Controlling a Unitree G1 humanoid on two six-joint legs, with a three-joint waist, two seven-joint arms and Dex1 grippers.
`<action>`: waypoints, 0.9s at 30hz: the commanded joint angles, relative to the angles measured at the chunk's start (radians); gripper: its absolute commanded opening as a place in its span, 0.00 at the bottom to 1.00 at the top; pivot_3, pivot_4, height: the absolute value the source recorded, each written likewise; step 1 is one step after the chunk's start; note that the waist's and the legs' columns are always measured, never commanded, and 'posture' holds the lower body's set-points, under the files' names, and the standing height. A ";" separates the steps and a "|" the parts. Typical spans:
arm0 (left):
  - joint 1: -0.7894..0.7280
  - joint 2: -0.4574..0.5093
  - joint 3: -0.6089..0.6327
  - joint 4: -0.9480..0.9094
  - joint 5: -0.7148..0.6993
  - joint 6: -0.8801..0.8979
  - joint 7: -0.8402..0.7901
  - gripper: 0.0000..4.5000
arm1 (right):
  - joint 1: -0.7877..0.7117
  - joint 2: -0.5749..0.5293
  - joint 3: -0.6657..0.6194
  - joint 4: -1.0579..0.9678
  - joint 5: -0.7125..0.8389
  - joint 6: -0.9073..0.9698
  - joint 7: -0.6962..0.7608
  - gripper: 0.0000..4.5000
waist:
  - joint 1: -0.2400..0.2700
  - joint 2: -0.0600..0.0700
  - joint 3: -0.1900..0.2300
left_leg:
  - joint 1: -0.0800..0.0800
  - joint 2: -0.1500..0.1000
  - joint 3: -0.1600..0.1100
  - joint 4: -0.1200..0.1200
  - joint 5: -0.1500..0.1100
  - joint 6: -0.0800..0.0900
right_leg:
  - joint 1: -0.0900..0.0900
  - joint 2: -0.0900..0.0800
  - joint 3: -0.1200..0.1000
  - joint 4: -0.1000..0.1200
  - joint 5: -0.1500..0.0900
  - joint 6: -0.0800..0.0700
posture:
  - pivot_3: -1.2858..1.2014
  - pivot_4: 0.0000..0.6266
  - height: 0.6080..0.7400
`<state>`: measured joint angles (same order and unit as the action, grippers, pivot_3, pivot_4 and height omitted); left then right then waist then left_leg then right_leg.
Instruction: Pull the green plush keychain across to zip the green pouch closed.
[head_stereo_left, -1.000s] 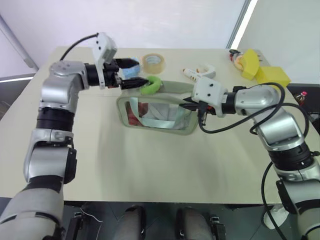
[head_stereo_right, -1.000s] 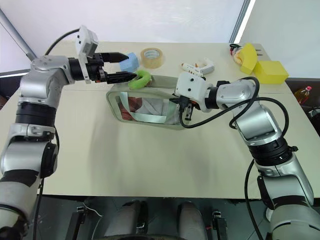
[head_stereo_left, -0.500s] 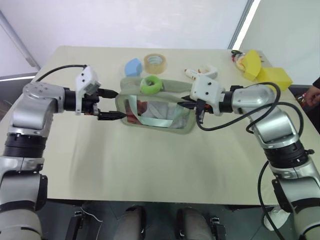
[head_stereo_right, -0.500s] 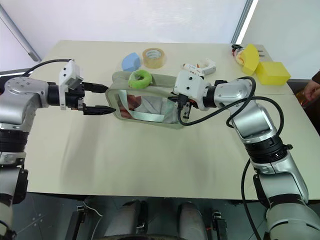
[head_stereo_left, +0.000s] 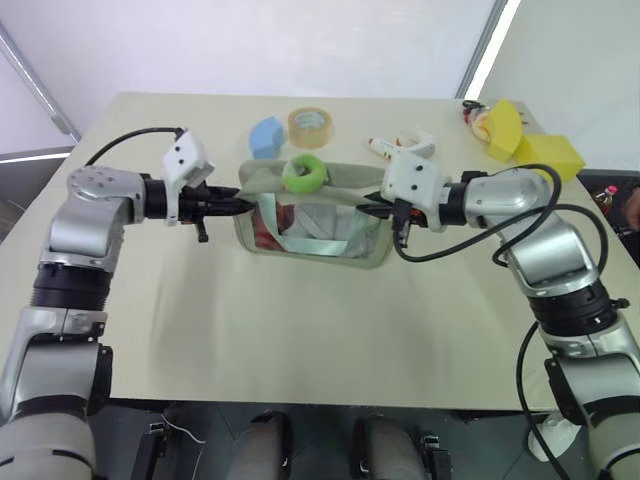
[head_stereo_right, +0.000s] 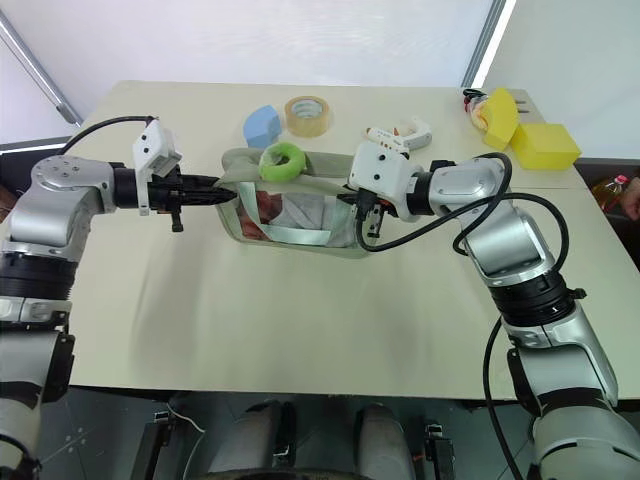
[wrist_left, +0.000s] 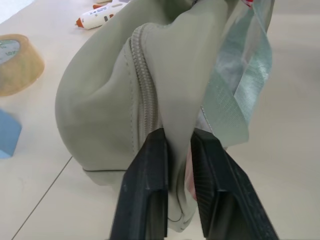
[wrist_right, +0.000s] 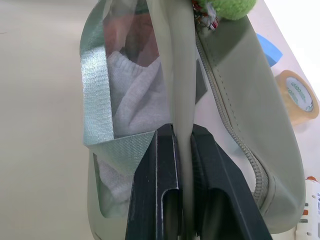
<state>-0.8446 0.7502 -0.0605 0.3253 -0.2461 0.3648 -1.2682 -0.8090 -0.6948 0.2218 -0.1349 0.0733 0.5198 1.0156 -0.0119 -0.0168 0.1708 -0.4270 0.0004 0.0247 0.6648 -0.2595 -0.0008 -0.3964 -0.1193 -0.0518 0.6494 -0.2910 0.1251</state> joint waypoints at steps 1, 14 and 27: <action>-0.030 -0.005 -0.004 -0.021 -0.006 -0.008 -0.018 0.14 | -0.028 -0.027 -0.042 -0.052 0.042 0.035 0.026 0.37 | 0.001 0.000 0.000 | 0.000 0.000 0.000 0.000 0.000 0.000 | 0.000 0.000 0.000 0.000 0.000 0.000 | 0.52 0.24 1.00; -0.029 -0.015 0.000 -0.030 -0.005 -0.005 -0.019 0.14 | -0.207 0.128 0.039 -0.038 0.051 0.061 -0.029 0.70 | -0.002 0.000 0.000 | 0.000 0.000 0.000 0.000 0.000 0.000 | -0.001 0.000 0.000 0.000 0.000 0.000 | 0.52 0.24 1.00; -0.013 -0.005 0.008 -0.048 -0.007 -0.004 -0.016 0.14 | -0.220 0.185 0.078 0.108 -0.010 -0.062 -0.053 0.28 | -0.004 0.000 0.000 | 0.000 0.000 0.000 0.000 0.000 0.000 | -0.001 0.000 0.000 0.001 0.000 0.000 | 0.52 0.24 1.00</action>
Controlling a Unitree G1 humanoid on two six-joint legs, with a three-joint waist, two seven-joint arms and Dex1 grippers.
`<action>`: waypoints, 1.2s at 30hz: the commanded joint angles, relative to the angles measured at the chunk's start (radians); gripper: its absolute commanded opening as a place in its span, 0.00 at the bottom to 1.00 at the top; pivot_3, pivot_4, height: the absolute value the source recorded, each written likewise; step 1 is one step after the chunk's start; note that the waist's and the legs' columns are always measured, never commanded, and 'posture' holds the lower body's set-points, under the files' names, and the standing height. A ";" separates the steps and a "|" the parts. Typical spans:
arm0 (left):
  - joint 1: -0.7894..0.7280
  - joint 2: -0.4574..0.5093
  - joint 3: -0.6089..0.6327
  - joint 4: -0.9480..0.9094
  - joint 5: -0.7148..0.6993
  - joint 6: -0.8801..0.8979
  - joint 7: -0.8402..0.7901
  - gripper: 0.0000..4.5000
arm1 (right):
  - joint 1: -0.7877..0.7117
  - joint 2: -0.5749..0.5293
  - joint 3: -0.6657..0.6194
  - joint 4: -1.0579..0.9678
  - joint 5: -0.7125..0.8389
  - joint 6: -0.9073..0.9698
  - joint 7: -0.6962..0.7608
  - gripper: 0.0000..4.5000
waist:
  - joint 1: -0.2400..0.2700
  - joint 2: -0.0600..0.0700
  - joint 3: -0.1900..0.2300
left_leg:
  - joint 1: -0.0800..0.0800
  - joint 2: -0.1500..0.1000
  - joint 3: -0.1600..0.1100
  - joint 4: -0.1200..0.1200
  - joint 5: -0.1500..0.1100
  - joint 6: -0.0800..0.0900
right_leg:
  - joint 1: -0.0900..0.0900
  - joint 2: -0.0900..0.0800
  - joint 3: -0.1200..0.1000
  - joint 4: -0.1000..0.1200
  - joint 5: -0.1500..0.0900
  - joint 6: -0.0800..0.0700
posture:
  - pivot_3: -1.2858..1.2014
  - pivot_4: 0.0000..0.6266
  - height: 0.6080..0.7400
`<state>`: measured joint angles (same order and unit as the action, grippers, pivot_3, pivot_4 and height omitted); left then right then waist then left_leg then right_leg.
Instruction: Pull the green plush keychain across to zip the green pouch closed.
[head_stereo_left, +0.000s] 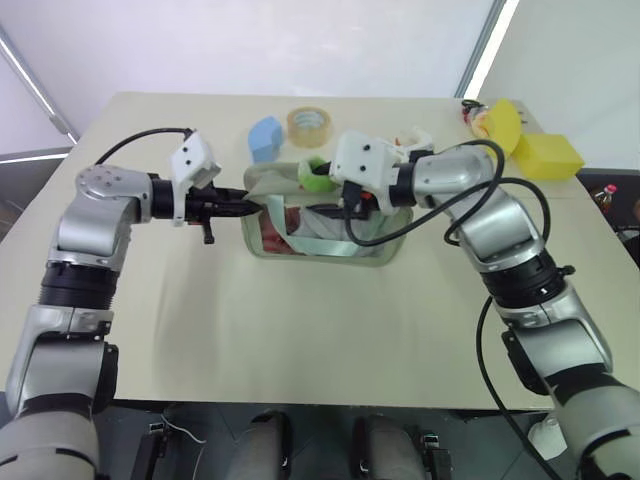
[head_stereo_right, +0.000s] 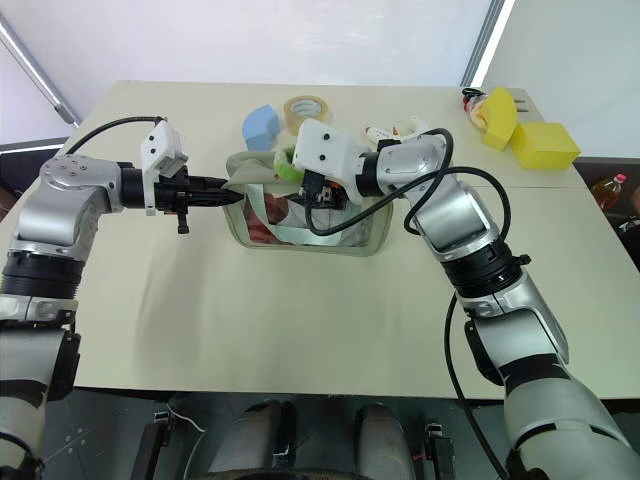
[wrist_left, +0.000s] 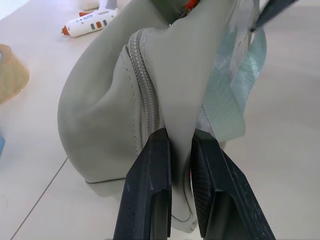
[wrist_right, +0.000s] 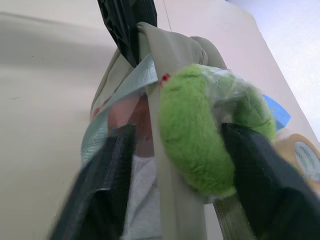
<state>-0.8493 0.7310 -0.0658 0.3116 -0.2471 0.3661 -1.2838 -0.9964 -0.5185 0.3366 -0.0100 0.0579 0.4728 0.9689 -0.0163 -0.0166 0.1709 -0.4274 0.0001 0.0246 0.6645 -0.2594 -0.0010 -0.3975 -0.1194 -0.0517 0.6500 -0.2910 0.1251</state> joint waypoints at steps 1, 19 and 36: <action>-0.009 0.013 0.012 -0.028 -0.001 -0.013 0.002 0.14 | -0.032 0.009 -0.045 -0.017 0.010 -0.011 -0.009 0.16 | 0.001 0.000 0.000 | 0.000 0.000 0.000 0.000 0.000 0.000 | 0.000 0.000 0.000 0.000 0.000 0.000 | 0.52 0.24 1.00; -0.022 0.002 0.002 0.014 0.007 -0.043 0.003 0.14 | -0.005 -0.137 -0.418 -0.158 0.241 0.418 -0.212 0.00 | -0.004 0.001 0.000 | 0.000 0.000 0.001 -0.001 0.000 0.000 | 0.000 0.000 0.000 0.000 0.000 0.000 | 0.52 0.24 1.00; -0.147 0.041 0.061 0.095 -0.012 -0.036 -0.030 0.45 | 0.038 -0.018 -0.101 -0.144 0.114 0.025 -0.136 0.00 | -0.004 0.001 0.000 | -0.004 0.000 0.001 0.000 0.000 0.000 | -0.006 0.000 0.002 0.001 0.000 0.000 | 0.52 0.24 1.00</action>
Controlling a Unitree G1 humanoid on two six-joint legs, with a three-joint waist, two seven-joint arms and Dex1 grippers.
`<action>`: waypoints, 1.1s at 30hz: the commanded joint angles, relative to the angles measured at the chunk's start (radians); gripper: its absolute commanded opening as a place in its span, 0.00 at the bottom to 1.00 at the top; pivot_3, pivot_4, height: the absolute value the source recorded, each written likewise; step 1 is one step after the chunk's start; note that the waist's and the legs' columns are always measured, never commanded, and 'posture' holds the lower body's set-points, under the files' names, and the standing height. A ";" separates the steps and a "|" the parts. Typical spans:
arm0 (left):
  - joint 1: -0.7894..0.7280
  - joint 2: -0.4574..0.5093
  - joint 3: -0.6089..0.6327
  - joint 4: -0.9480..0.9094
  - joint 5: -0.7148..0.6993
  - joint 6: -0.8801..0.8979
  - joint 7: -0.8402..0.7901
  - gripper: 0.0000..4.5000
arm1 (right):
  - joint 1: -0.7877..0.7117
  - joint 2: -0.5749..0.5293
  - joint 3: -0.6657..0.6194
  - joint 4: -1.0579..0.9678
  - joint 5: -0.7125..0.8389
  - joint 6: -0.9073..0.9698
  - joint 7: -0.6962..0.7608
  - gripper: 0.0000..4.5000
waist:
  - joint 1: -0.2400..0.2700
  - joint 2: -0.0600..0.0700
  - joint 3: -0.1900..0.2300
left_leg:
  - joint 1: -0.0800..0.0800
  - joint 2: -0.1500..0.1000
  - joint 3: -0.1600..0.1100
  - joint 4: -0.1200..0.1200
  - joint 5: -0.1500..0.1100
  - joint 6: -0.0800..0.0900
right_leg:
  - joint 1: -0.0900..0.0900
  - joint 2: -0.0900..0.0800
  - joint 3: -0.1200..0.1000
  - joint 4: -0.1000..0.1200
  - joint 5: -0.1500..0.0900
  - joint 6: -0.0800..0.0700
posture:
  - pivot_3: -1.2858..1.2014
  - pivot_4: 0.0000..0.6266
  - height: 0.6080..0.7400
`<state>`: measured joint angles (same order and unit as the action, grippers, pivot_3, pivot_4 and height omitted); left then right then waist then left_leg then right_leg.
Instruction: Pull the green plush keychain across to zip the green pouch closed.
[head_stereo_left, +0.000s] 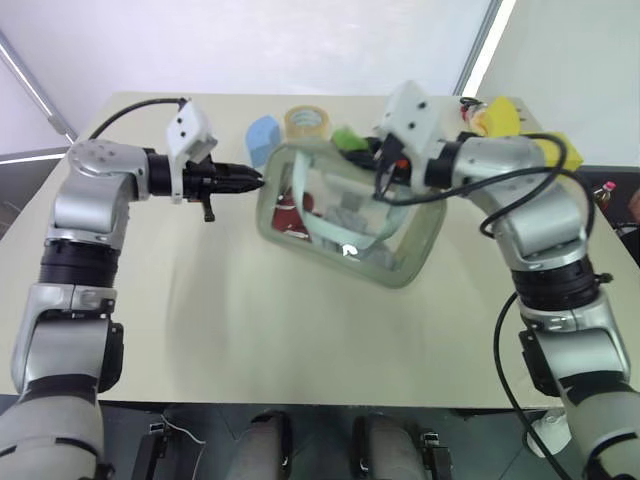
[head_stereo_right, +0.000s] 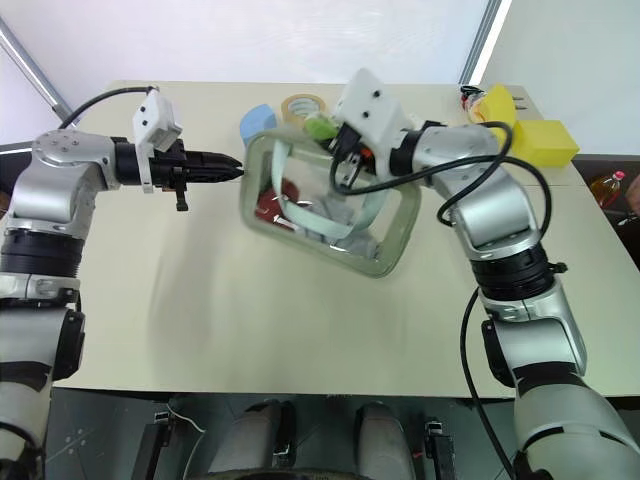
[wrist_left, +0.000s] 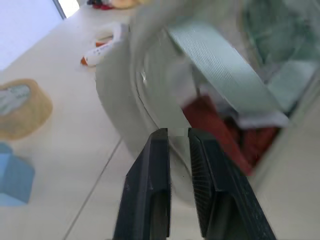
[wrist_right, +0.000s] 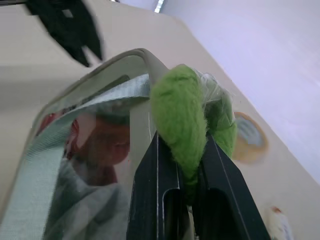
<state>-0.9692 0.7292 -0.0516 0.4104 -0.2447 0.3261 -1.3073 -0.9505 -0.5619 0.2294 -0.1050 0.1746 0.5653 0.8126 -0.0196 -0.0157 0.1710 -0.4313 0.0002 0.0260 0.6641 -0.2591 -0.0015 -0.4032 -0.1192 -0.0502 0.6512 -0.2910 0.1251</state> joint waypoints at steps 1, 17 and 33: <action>-0.033 0.055 0.053 0.004 -0.017 0.007 -0.006 0.55 | -0.005 0.036 0.020 -0.042 -0.007 -0.091 0.031 0.00 | -0.002 0.000 0.000 | 0.000 0.000 0.000 0.000 0.000 0.000 | 0.000 0.000 0.000 0.000 0.000 0.000 | 0.52 0.24 1.00; 0.147 0.076 0.015 -0.168 -0.022 0.047 -0.010 0.99 | -0.009 0.116 0.057 0.040 -0.054 -0.239 0.083 0.00 | -0.002 0.000 0.000 | 0.000 0.000 -0.001 0.000 0.001 -0.001 | 0.000 0.000 -0.001 0.000 0.000 0.000 | 0.52 0.24 1.00; 0.101 0.043 0.020 -0.151 -0.038 0.084 0.020 0.01 | 0.013 0.132 0.046 0.032 -0.076 -0.228 0.075 0.00 | 0.000 0.000 0.000 | 0.000 0.000 -0.001 0.000 0.001 -0.001 | 0.000 0.000 -0.001 0.000 0.000 0.000 | 0.52 0.24 1.00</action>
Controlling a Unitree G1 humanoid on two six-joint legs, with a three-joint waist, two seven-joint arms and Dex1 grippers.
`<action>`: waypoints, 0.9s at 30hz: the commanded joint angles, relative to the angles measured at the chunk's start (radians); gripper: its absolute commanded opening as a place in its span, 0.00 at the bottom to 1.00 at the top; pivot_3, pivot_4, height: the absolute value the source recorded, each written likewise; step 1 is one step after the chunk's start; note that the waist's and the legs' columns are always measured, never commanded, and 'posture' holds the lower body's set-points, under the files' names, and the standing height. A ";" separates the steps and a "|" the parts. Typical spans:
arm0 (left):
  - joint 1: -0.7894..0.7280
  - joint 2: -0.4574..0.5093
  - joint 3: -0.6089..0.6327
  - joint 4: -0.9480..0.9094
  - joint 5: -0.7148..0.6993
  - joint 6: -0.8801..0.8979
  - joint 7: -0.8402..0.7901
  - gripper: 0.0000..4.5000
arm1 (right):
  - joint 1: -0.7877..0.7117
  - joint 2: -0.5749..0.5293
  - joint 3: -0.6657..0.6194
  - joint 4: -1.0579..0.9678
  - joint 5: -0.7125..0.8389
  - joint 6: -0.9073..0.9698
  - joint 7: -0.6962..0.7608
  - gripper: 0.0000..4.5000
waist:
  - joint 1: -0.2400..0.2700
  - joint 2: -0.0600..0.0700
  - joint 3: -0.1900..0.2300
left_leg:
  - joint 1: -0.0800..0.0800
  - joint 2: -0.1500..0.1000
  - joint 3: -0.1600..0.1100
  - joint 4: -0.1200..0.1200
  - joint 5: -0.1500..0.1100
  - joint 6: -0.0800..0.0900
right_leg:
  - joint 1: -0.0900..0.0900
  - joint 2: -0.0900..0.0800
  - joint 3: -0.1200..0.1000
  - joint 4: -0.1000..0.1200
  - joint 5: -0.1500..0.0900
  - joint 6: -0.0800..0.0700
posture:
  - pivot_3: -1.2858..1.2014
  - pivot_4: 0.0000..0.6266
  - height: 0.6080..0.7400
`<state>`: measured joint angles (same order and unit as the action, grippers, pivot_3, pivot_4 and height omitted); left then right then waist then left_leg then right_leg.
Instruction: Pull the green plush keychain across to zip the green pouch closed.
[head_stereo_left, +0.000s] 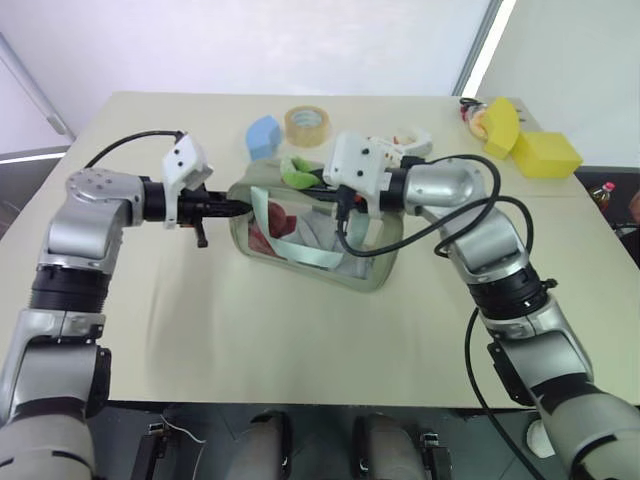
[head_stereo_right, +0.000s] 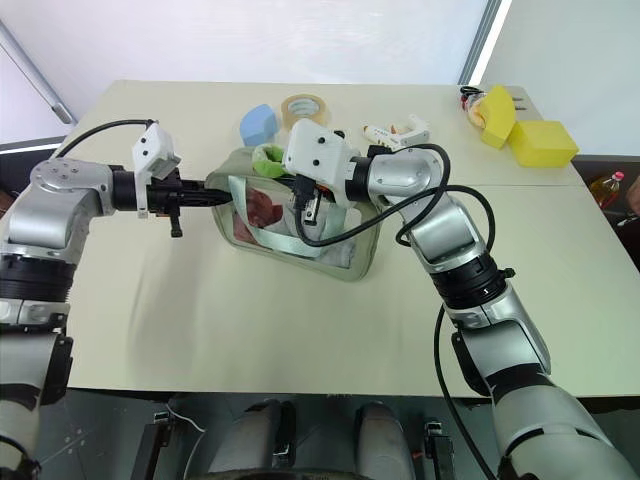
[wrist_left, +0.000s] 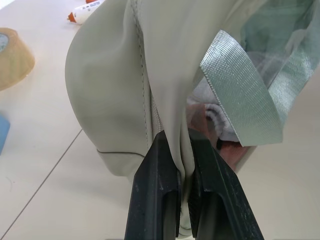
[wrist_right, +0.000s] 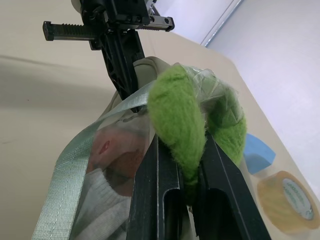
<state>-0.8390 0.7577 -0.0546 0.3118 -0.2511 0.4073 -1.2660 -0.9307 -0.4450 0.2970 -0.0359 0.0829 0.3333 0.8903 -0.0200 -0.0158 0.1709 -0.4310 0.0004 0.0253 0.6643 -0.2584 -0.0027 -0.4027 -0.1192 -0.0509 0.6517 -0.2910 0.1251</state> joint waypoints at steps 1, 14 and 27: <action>-0.019 0.021 0.020 -0.063 -0.029 0.000 -0.029 0.01 | -0.008 0.019 -0.032 -0.043 0.029 0.028 -0.005 0.00 | 0.000 0.000 0.000 | 0.000 0.000 0.000 0.000 0.000 0.000 | 0.000 0.000 0.000 0.000 0.000 0.000 | 0.52 0.24 1.00; 0.025 0.012 0.014 -0.092 -0.014 -0.018 -0.017 0.00 | -0.014 0.037 -0.112 -0.141 0.188 0.273 -0.013 0.68 | 0.002 0.000 0.000 | 0.000 0.000 0.000 0.000 0.000 0.000 | 0.000 0.000 0.000 0.000 0.000 0.000 | 0.52 0.24 1.00; 0.038 0.012 0.021 -0.114 -0.020 -0.014 -0.006 0.00 | -0.038 0.045 -0.143 -0.120 0.230 0.336 -0.054 0.01 | 0.003 0.000 0.000 | 0.000 0.000 0.000 0.000 0.000 0.000 | 0.000 0.000 0.000 0.000 0.000 0.000 | 0.52 0.24 1.00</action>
<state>-0.7920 0.7644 -0.0553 0.2337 -0.2528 0.4053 -1.2750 -0.9341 -0.3935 0.1798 -0.1335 0.2995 0.6762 0.8408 -0.0171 -0.0158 0.1709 -0.4310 0.0002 0.0250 0.6642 -0.2584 -0.0027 -0.4023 -0.1193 -0.0509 0.6519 -0.2909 0.1250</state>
